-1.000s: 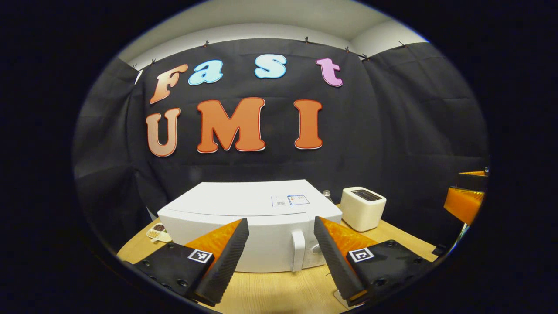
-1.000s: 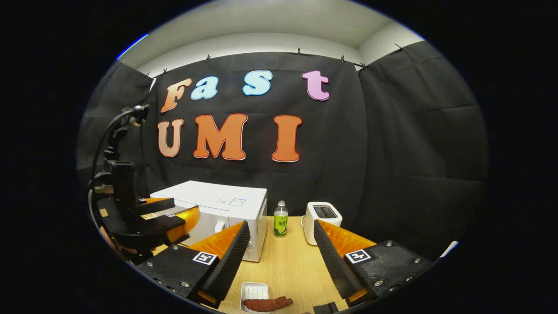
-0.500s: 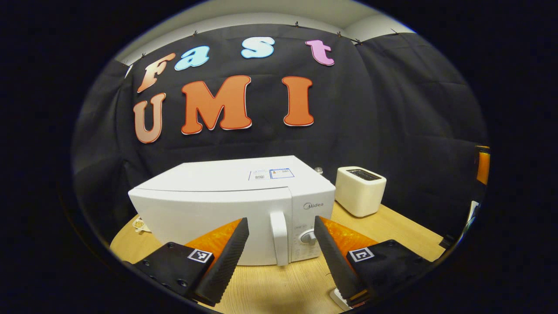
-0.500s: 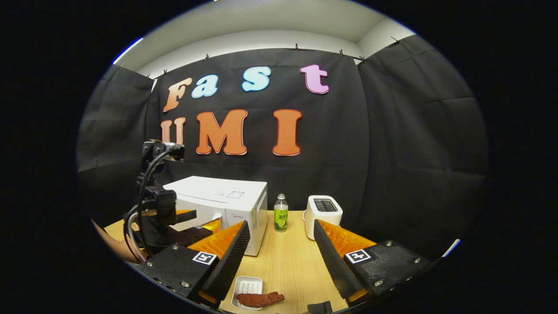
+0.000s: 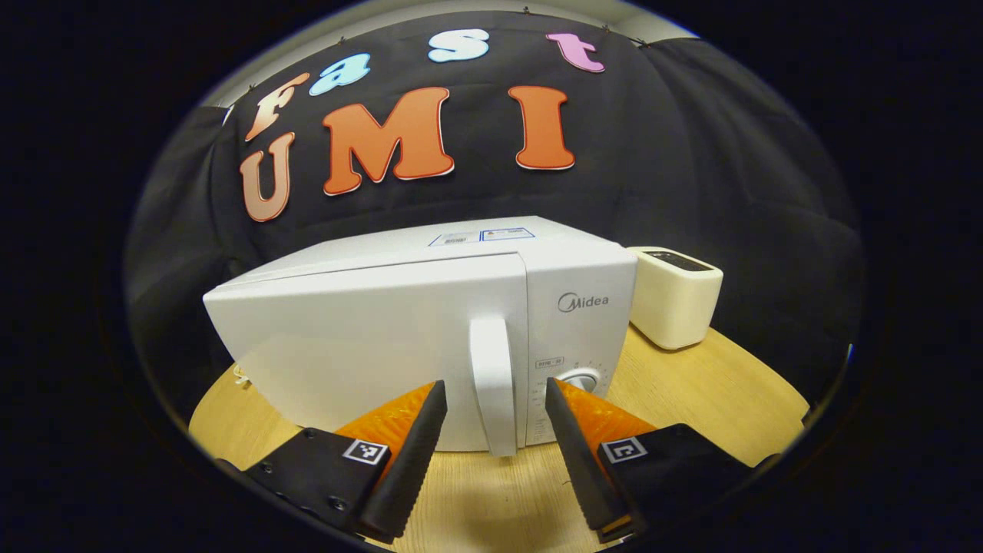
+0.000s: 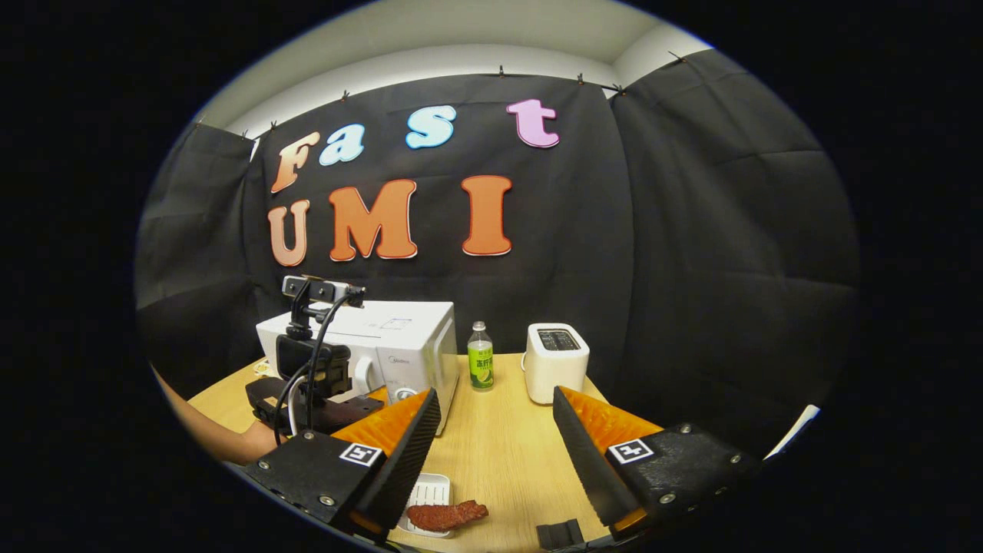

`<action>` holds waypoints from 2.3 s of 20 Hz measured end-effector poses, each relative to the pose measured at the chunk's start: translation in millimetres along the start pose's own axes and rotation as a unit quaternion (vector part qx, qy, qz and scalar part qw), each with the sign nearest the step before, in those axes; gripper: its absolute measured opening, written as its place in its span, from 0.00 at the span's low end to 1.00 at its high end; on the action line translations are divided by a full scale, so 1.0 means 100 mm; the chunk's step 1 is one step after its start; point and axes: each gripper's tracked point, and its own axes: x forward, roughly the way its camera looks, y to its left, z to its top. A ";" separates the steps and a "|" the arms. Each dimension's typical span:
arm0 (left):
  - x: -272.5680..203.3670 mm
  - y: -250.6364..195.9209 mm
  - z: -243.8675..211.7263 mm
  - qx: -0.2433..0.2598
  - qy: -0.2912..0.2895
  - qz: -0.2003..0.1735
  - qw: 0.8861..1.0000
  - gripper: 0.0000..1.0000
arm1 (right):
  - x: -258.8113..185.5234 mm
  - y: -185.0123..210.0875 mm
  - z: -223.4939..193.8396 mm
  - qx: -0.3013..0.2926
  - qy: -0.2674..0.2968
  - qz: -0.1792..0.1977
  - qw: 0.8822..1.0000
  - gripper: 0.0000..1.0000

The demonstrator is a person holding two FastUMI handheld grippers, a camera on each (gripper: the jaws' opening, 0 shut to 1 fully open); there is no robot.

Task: Open the microwave oven with the left hand, put the food in, and close the microwave oven.

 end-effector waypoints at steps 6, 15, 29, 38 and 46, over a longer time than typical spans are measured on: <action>0.10 0.05 0.00 -0.001 0.001 -0.006 1.000 0.57 | -0.06 -0.04 -0.10 -0.014 0.000 -0.014 1.000 0.92; 0.13 -0.01 0.01 0.004 0.024 -0.009 1.000 0.16 | -0.13 0.00 -0.32 -0.037 0.022 -0.004 0.999 0.92; -0.97 0.28 -0.44 0.016 0.031 0.002 0.999 0.10 | -0.05 0.00 -0.62 -0.033 0.064 0.018 0.997 0.92; -1.91 1.07 -0.86 0.009 0.058 0.072 0.996 0.10 | 0.05 0.27 -1.05 -0.038 0.126 0.081 0.988 0.92; -2.44 1.92 -1.19 -0.022 0.092 0.129 0.987 0.14 | 0.05 0.27 -1.44 -0.026 0.189 0.095 0.977 0.92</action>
